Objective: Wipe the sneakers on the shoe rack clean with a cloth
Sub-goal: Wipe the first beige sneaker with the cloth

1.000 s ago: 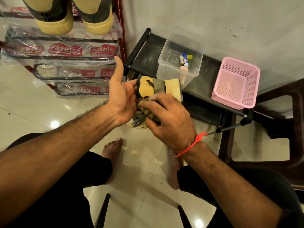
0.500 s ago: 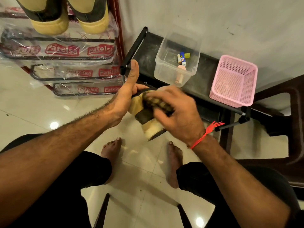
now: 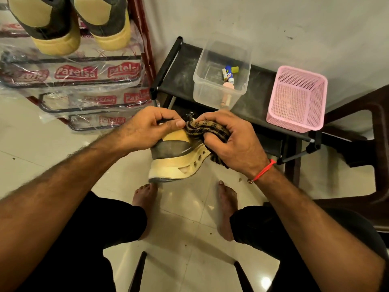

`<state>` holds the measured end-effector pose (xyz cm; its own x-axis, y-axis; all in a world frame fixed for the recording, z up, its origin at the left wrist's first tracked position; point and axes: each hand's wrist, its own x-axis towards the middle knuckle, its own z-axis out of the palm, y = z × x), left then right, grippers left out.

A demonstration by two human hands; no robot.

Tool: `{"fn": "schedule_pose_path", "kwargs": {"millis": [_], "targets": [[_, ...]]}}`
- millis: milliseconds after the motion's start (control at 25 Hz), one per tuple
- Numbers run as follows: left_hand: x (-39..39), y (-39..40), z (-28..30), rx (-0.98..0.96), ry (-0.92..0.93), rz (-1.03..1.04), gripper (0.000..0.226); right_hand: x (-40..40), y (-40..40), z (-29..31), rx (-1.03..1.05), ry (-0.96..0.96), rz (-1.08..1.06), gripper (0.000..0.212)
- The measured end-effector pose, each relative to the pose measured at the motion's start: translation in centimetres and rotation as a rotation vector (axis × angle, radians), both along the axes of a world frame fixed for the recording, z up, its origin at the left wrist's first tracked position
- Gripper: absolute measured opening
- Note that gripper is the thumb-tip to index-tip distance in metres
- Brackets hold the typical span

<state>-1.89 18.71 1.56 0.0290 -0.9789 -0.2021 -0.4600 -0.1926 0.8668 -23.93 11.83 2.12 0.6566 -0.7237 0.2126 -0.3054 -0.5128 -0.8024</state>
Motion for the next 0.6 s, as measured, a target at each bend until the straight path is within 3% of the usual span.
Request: {"fn": "schedule_pose_path", "kwargs": {"millis": [80, 160, 320, 440, 520, 600], "targets": [[0.6, 0.1, -0.1, -0.067, -0.295, -0.020, 0.012, 0.1, -0.2, -0.7, 0.024, 0.031, -0.024, 0.031], [0.3, 0.2, -0.3, -0.092, -0.373, 0.082, 0.018, 0.4, 0.2, -1.2, 0.029, 0.040, -0.019, 0.032], [-0.1, 0.0, -0.9, -0.122, -0.338, 0.366, 0.036, 2.1, 2.3, -1.3, -0.079, 0.016, 0.092, 0.035], [-0.1, 0.0, -1.4, -0.184, -0.210, 0.327, 0.037, 2.6, 4.2, -1.8, -0.319, 0.110, 0.279, 0.036], [-0.3, -0.1, -1.2, -0.233, -0.129, 0.300, 0.028, 1.7, 1.9, -2.3, -0.348, 0.144, 0.163, 0.037], [-0.6, -0.3, -1.1, -0.265, -0.049, 0.348, 0.025, 0.5, -1.0, -2.3, -0.306, 0.163, -0.096, 0.036]]}}
